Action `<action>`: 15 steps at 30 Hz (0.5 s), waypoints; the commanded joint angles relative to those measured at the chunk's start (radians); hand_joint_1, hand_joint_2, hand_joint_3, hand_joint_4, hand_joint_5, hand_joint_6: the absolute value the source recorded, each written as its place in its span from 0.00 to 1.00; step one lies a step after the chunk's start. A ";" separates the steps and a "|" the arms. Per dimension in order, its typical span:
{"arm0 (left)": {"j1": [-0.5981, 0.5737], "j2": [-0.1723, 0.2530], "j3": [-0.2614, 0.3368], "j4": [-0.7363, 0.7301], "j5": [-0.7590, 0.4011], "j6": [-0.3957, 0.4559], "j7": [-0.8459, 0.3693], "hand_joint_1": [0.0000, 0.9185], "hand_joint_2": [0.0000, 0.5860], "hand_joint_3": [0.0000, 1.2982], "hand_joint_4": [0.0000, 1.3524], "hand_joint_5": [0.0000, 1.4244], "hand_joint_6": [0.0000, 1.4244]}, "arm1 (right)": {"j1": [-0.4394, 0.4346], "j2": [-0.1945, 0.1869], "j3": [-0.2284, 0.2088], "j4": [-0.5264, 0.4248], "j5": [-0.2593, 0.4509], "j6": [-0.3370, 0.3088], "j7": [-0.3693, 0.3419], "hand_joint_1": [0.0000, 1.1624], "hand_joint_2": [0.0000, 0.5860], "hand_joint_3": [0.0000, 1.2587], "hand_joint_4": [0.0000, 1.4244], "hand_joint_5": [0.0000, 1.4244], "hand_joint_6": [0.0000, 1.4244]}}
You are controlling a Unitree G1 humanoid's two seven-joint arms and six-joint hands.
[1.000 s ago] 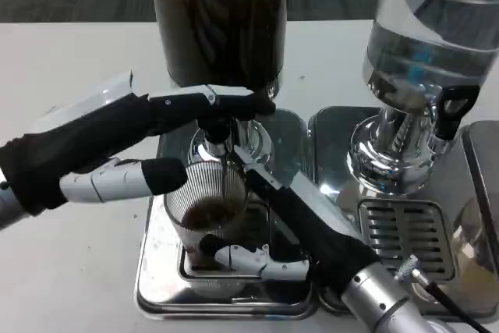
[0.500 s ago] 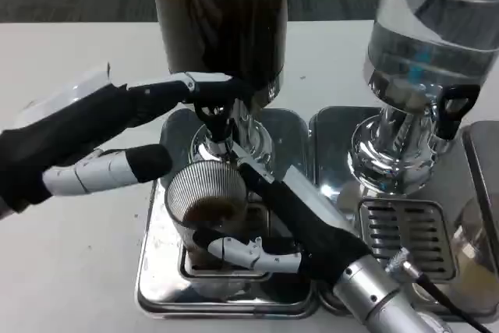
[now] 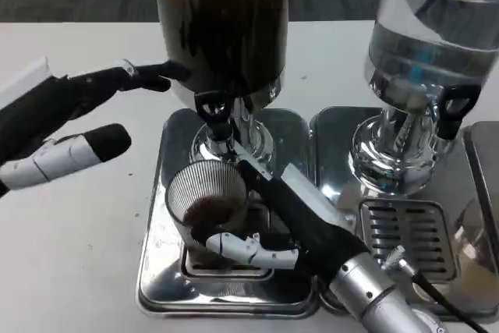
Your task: Grasp the cup under the faucet to collect the drink, then remove the cup.
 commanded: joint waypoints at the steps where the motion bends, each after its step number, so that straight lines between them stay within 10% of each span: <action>1: 0.033 0.019 0.027 0.013 0.022 -0.023 0.024 0.00 0.07 0.17 0.09 0.11 0.06 | -0.004 0.012 -0.005 0.011 0.015 -0.017 -0.012 0.46 0.38 0.00 0.00 0.00 0.03; 15: 0.098 0.022 0.091 0.038 0.063 -0.038 0.090 0.00 0.09 0.17 0.09 0.11 0.06 | -0.023 0.016 0.000 0.028 0.010 -0.024 -0.016 0.45 0.38 0.00 0.00 0.00 0.03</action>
